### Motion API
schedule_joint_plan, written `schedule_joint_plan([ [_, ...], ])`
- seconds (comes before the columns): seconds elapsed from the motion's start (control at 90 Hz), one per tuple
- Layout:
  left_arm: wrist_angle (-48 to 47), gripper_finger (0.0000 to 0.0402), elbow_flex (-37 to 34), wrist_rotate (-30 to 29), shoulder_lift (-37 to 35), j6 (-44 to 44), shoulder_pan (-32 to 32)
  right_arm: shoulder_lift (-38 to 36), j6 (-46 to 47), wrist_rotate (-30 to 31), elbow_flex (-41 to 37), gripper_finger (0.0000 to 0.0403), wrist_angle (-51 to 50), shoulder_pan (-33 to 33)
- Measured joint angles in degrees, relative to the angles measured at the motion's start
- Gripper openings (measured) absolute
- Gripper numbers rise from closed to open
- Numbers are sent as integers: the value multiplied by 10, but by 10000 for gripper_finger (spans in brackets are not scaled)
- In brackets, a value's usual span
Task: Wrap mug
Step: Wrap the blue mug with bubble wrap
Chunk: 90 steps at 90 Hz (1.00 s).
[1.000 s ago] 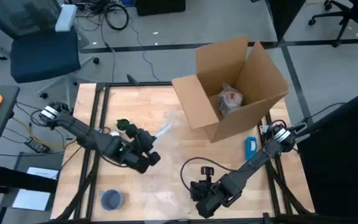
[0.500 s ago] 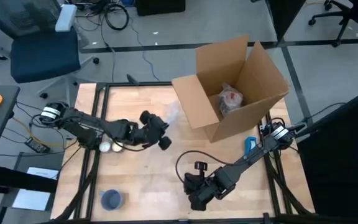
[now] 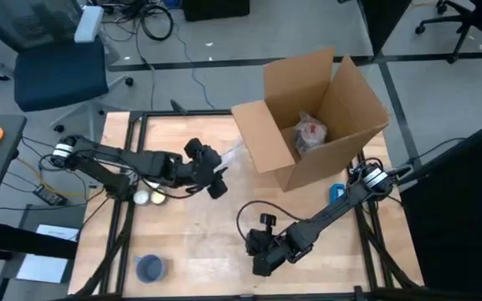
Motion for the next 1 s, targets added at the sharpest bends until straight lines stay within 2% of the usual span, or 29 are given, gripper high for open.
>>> schedule_joint_plan([
  [0.1, -40, 195, 32, 45, 0, -1, -16, 0, 0, 0, -6, 3, 14, 0],
  [0.244, -114, 205, 49, 50, 0, -22, -33, 0, 1, 0, -10, 4, 21, -4],
  [0.367, -199, 208, 51, 61, 1, -79, -45, 0, 5, 0, -10, 3, 23, -5],
  [0.567, -328, 207, 51, 195, 4, -196, -78, 0, 5, -1, -10, 5, 24, -4],
  [0.633, -346, 207, 51, 238, 4, -227, -101, 0, 6, -1, -10, 4, 24, -4],
  [0.789, -344, 207, 51, 299, 4, -290, -160, 0, 6, -1, -10, 1, 28, -5],
  [1.0, -349, 207, 51, 325, 4, -385, -264, 0, 4, -1, -10, 2, 30, -5],
])
